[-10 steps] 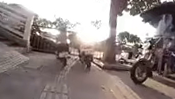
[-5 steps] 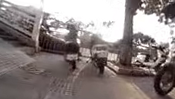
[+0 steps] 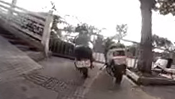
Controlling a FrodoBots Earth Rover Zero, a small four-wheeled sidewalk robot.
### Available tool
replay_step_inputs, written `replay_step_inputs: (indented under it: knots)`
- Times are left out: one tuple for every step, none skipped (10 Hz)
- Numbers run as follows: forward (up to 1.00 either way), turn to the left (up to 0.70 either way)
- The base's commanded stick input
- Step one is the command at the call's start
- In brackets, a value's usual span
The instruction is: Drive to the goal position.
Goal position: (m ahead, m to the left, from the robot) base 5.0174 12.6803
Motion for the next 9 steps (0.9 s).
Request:
replay_step_inputs:
  knots:
    - [0.45,0.00]
    - [0.45,0.00]
    - [0.45,0.09]
    - [0.45,0.22]
    - [0.45,0.27]
    - [0.45,0.27]
    - [0.45,0.27]
    - [0.45,0.27]
    - [0.31,0.33]
